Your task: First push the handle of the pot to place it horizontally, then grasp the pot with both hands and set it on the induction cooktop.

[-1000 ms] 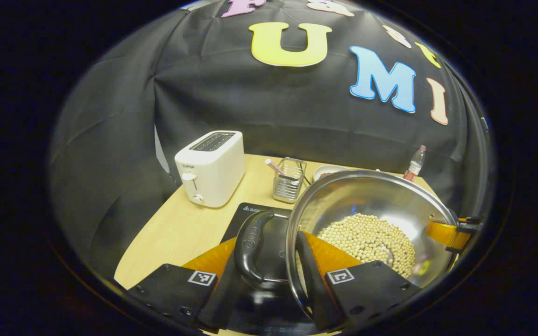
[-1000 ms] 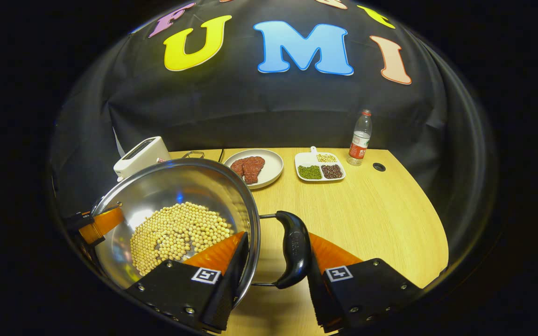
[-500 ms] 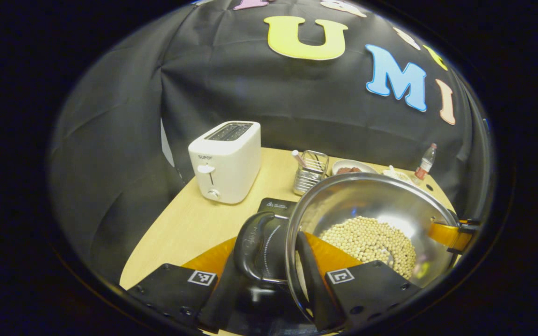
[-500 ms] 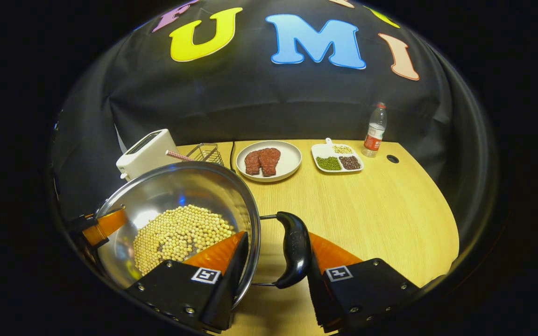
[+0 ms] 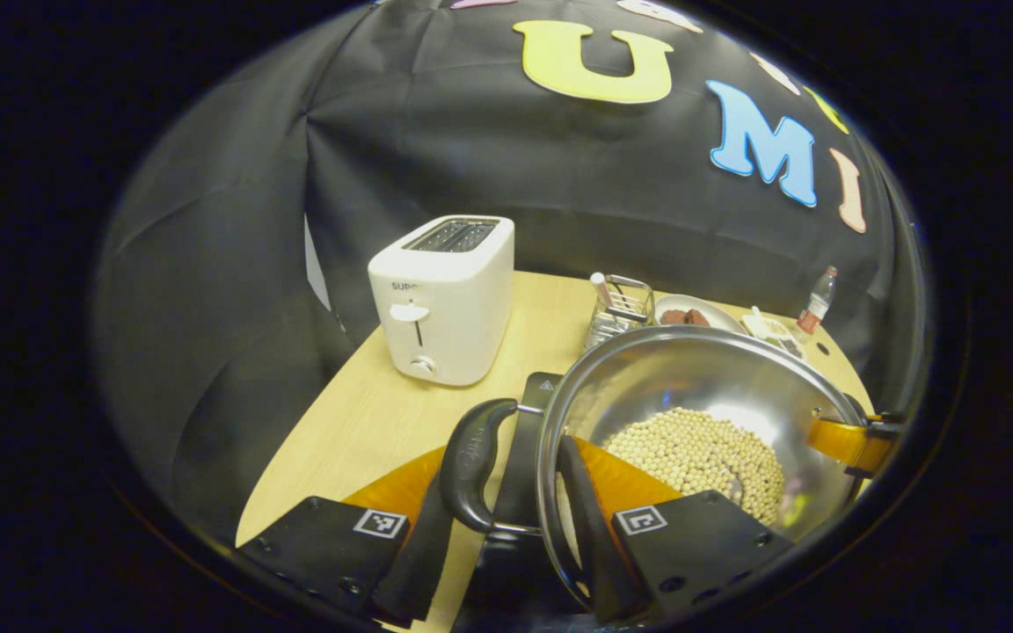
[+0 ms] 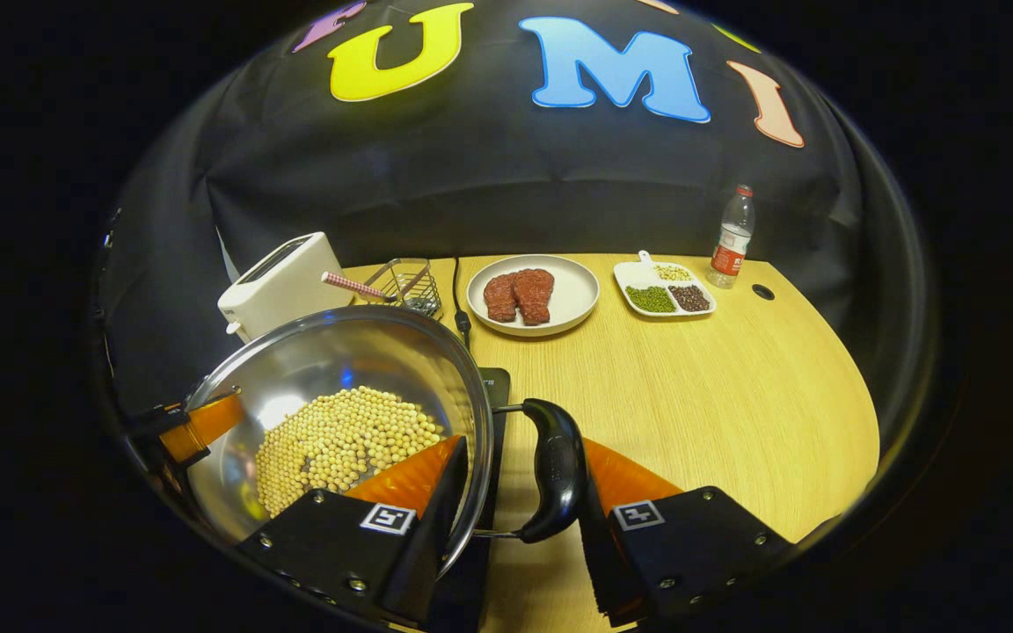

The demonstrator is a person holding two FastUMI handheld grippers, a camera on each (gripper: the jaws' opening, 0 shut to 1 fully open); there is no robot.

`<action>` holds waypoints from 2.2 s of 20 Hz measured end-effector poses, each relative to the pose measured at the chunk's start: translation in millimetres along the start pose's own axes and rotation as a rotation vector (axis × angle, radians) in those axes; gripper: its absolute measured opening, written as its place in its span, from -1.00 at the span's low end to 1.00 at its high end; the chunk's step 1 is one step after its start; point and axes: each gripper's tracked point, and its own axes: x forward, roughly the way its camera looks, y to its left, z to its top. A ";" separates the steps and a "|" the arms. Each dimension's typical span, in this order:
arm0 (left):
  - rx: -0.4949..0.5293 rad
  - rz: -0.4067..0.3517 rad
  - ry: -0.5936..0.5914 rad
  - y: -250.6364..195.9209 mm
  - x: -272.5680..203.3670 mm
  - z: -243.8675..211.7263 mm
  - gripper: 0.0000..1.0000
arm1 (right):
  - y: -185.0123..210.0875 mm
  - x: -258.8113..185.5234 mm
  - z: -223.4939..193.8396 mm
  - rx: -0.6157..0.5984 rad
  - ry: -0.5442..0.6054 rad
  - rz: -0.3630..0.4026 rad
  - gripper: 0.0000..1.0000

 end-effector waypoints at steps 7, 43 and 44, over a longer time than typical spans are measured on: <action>-0.001 -0.018 0.005 8.1 18.7 -11.0 0.43 | 6.8 12.3 -12.0 0.012 0.012 -0.011 0.34; -0.017 0.108 -0.395 -2.3 -142.3 115.6 0.94 | -44.8 -117.1 125.1 -0.158 -0.424 -0.002 0.71; -0.019 0.085 -0.435 -23.9 -159.6 133.5 0.96 | -51.9 -128.5 134.0 -0.149 -0.442 -0.002 0.72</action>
